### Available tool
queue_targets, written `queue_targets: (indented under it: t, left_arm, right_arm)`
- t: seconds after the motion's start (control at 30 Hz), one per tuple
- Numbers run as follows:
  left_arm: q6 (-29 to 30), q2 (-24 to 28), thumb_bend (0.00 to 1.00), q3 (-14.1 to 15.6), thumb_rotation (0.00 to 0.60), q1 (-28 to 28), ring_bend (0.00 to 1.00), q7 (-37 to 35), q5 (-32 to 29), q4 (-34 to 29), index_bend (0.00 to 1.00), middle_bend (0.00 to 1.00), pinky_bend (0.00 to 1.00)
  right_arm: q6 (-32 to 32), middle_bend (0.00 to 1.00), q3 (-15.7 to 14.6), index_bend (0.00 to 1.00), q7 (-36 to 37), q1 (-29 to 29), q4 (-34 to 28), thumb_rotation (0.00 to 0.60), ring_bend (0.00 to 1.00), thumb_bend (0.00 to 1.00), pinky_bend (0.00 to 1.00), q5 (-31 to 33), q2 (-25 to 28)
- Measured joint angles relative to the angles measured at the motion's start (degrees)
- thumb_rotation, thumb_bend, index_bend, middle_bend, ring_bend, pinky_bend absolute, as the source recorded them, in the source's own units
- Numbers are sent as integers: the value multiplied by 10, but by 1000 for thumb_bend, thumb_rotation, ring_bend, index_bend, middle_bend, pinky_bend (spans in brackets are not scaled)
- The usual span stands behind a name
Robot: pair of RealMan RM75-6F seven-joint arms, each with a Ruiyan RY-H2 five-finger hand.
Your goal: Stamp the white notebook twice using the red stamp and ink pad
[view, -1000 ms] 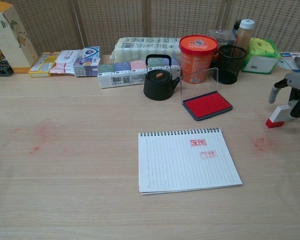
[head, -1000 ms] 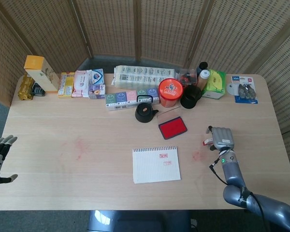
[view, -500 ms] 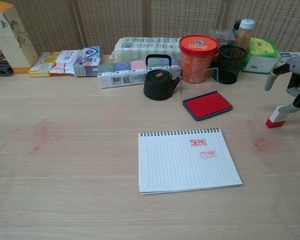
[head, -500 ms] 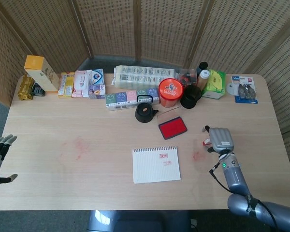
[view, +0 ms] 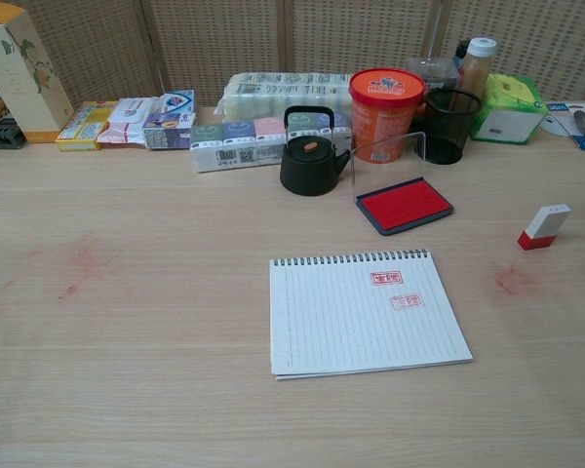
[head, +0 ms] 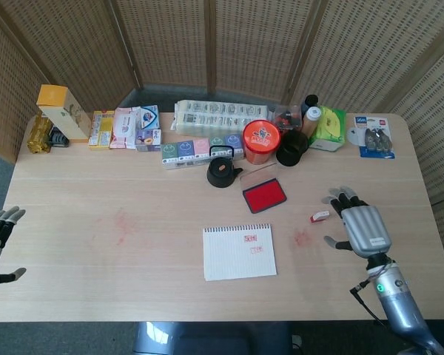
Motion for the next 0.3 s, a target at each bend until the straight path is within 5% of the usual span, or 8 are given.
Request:
queue_targets:
  t: [0.3]
  left_arm:
    - [62,5,0,9,600,28,0,17,44,-11,0,0,3]
  right_arm:
    - [186,139,-33,255,52,-120,92,531,58,0,289,-127,-23]
